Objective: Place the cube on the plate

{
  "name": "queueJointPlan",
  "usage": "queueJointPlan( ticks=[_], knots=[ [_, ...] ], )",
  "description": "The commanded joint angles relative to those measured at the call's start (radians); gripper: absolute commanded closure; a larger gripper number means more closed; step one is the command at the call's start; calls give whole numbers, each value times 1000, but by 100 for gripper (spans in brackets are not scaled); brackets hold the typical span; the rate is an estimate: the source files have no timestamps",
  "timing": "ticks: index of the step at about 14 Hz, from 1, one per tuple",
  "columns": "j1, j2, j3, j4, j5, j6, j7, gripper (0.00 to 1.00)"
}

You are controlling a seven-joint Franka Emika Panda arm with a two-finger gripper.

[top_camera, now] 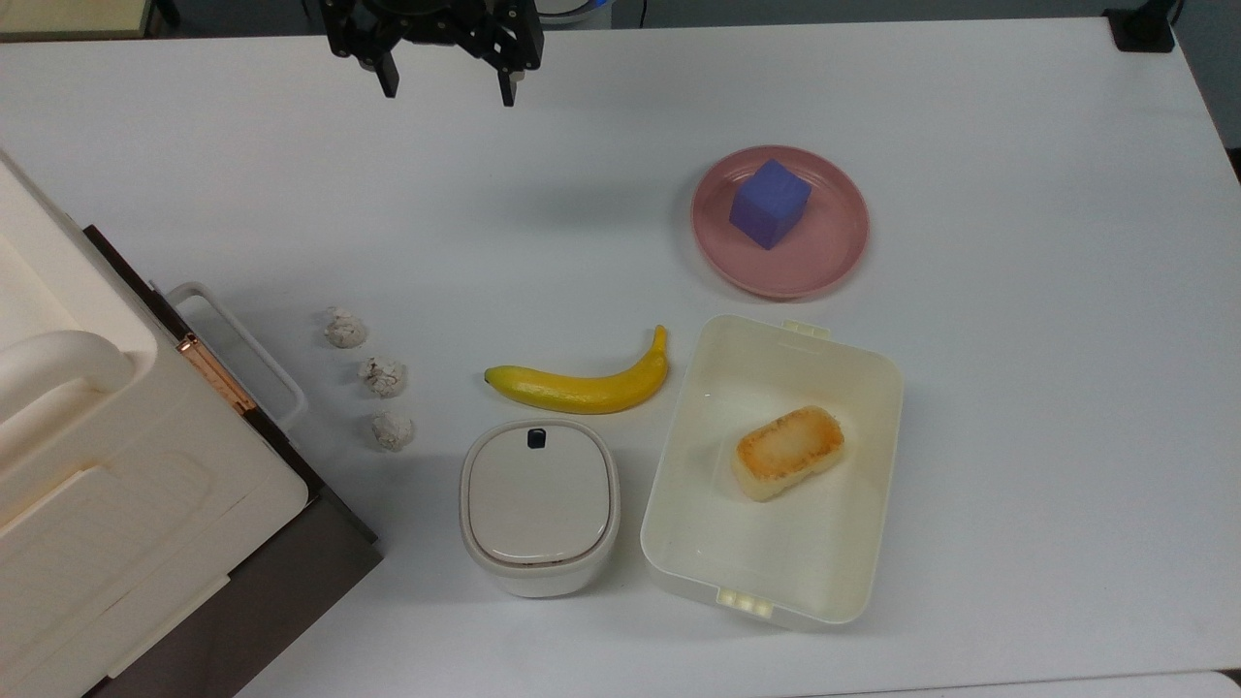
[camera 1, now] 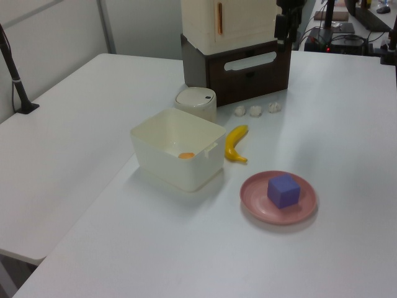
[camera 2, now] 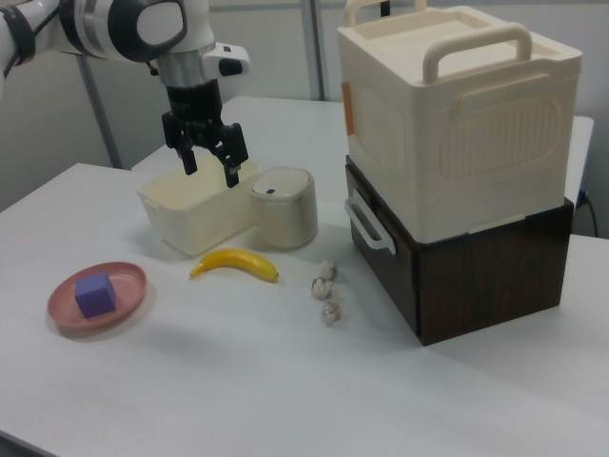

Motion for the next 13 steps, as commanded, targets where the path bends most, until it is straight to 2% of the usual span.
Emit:
queueJointPlan(
  ticks=[1,13],
  knots=[
    [21,-31,-21,-34,-17,-32,0,0],
    [22,-30,-24,-34,-18,-32,-19,0]
  ],
)
